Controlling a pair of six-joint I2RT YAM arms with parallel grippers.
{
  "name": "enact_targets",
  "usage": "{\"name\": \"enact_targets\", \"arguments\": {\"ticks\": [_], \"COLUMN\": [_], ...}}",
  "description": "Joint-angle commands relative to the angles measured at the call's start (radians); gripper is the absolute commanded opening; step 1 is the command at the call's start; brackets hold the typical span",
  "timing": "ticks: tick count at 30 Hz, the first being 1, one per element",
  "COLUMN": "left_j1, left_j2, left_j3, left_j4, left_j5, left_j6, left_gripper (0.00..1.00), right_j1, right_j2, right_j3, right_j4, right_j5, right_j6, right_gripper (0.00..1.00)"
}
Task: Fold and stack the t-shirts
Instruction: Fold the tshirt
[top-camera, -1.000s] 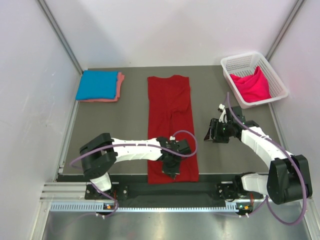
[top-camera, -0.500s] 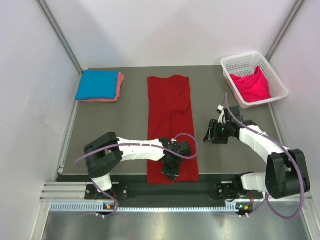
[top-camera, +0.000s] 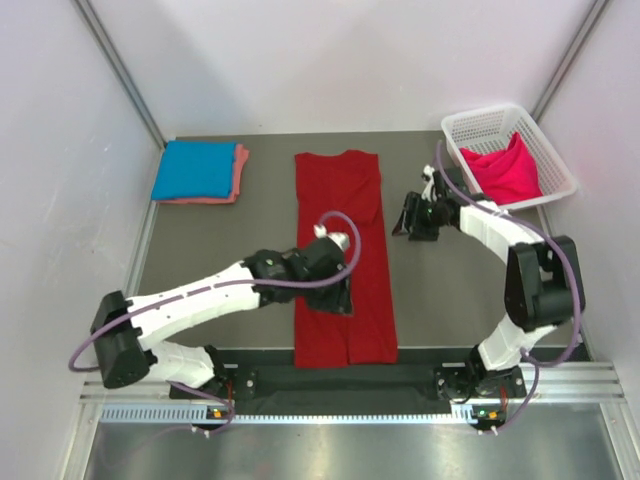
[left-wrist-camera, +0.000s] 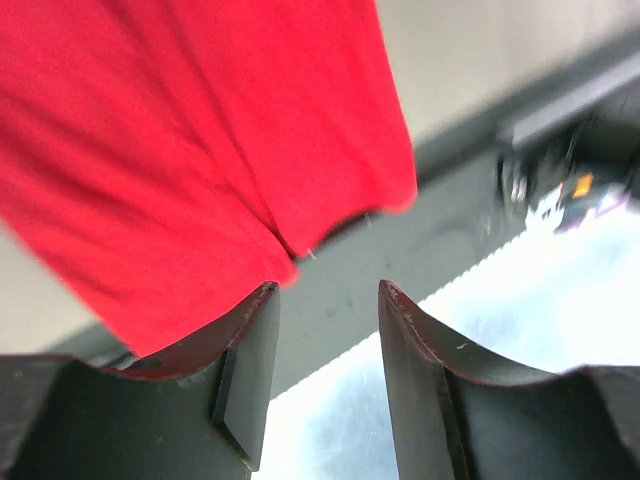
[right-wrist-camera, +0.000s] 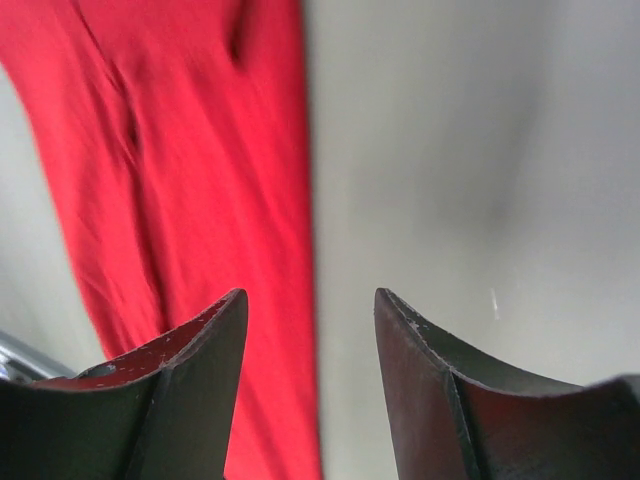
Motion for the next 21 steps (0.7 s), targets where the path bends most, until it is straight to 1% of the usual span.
{"name": "enact_targets", "arguments": {"ticks": [1,2,3,6,8,9,12,13,14,15,16,17,18,19,21], "left_j1": [0.128,0.201,0.235,0.318,0.329,0.331,0.332,0.331,0.332,0.332,0.332,0.334,0.332,0.329,0.321], "left_j2": [-0.070,-0.087,-0.092,-0.080,-0.054,-0.016,0.103,0.138,0.173,0.242,0.273,0.328,0.350,0.370,0.420], "left_j3": [0.027,0.017,0.009,-0.019,-0.028,-0.029,0.001,0.044,0.072,0.093,0.133,0.155,0.173,0.193,0.244], "left_j4": [-0.054,-0.054,-0.034,0.009,0.074,0.096,0.164,0.165,0.151,0.124,0.109,0.086,0.055,0.033,-0.016], "left_j5": [-0.089,-0.060,-0.046,0.058,0.089,0.100,0.129,0.136,0.132,0.112,0.094,0.069,0.052,-0.001,-0.032], "left_j6": [0.067,0.078,0.090,0.130,0.145,0.148,0.156,0.161,0.158,0.158,0.147,0.142,0.142,0.148,0.151], "left_gripper": [0.49,0.48,0.48,0.48,0.48,0.48,0.42,0.39,0.37,0.34,0.29,0.27,0.25,0.23,0.23], "right_j1": [0.028,0.034,0.040,0.076,0.111,0.122,0.145,0.148,0.148,0.149,0.151,0.151,0.149,0.149,0.148], "right_j2": [0.098,0.113,0.141,0.167,0.173,0.172,0.153,0.144,0.136,0.117,0.106,0.097,0.078,0.071,0.046], "right_j3": [0.150,0.172,0.205,0.244,0.250,0.252,0.223,0.210,0.196,0.169,0.155,0.141,0.112,0.098,0.055], "right_j4": [0.050,0.049,0.044,0.041,0.032,0.024,0.018,0.022,0.024,0.025,0.025,0.024,0.024,0.024,0.022], "right_j5": [-0.030,-0.044,-0.050,-0.064,-0.059,-0.053,-0.042,-0.042,-0.036,-0.030,-0.024,-0.015,-0.012,-0.012,-0.005], "right_j6": [0.041,0.049,0.064,0.082,0.089,0.089,0.095,0.096,0.096,0.096,0.093,0.089,0.084,0.081,0.078], "right_gripper": [0.54,0.53,0.53,0.53,0.53,0.53,0.53,0.53,0.54,0.54,0.54,0.54,0.54,0.54,0.54]}}
